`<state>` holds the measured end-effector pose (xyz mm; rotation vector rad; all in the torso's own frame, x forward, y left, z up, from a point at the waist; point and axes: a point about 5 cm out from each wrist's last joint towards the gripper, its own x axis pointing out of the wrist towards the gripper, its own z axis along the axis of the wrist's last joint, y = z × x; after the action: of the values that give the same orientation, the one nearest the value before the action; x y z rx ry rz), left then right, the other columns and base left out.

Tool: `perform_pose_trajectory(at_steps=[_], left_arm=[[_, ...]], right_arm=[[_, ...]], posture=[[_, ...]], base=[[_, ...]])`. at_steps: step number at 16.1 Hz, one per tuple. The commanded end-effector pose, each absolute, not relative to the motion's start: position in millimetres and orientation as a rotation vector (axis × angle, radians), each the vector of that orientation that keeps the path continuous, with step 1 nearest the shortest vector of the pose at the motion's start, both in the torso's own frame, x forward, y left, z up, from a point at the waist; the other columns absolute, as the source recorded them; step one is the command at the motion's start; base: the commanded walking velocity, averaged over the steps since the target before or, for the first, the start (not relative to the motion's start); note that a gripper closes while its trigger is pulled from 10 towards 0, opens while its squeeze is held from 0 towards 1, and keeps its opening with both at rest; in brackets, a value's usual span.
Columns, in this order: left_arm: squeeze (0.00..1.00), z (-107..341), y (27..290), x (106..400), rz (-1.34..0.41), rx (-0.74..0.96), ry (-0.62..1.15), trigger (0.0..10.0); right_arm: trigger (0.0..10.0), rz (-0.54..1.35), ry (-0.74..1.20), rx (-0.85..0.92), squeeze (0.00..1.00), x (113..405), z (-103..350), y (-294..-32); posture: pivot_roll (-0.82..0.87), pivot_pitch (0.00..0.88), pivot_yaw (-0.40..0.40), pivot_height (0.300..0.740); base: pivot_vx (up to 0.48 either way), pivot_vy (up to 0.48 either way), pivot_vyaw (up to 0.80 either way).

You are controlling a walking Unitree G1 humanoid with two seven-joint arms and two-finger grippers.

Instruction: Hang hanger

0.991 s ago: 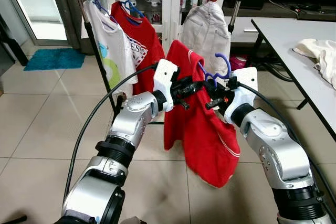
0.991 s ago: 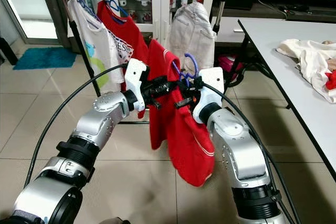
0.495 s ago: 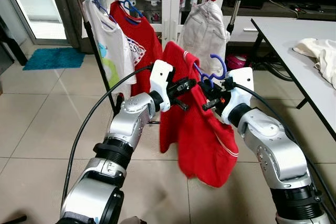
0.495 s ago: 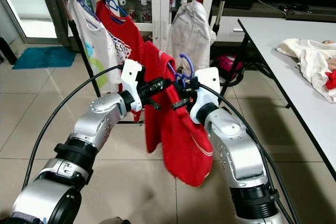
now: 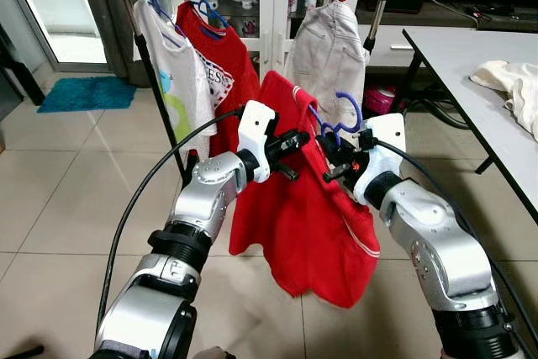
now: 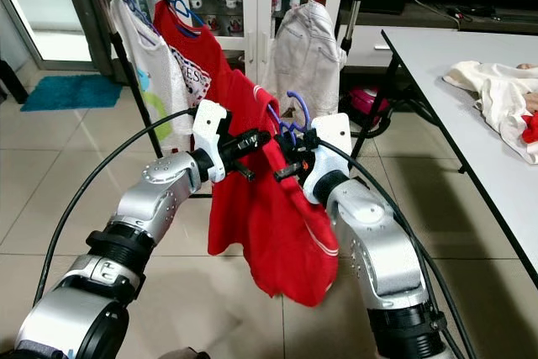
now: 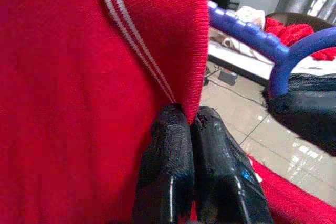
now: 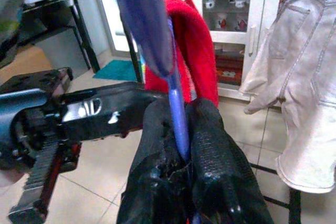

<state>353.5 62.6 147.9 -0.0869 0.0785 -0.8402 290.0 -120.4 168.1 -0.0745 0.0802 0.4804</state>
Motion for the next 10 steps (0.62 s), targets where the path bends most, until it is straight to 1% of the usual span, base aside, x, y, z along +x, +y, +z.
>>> perform_pose_trajectory(at_steps=[1,4,6,8,10], left_arm=[[0.00,153,65,354,-0.831,-0.088,0.060,0.0],[0.00,160,68,353,-0.823,-0.098,0.026,0.0],[0.00,171,75,353,-0.801,-0.100,-0.017,0.0],[0.00,188,87,352,-0.764,-0.053,-0.074,0.0],[0.00,205,99,349,-0.730,-0.048,-0.113,0.0]], right_arm=[[0.0,0.477,0.020,-0.066,0.00,289,181,-121],[0.0,0.472,0.031,-0.062,0.00,289,178,-123],[0.0,0.471,0.063,-0.076,0.00,288,172,-123],[0.0,0.458,0.113,-0.121,0.00,287,163,-127],[0.0,0.435,0.161,-0.149,0.00,283,154,-133]], posture=[[-0.11,0.000,0.040,0.740],[-0.10,0.000,0.026,0.740],[-0.10,0.000,0.020,0.740],[-0.12,0.000,0.036,0.740],[-0.13,0.000,0.044,0.740]], base=[[0.000,0.000,0.00],[0.000,0.000,0.00],[0.000,0.000,0.00],[0.000,0.000,0.00],[0.000,0.000,0.00]])
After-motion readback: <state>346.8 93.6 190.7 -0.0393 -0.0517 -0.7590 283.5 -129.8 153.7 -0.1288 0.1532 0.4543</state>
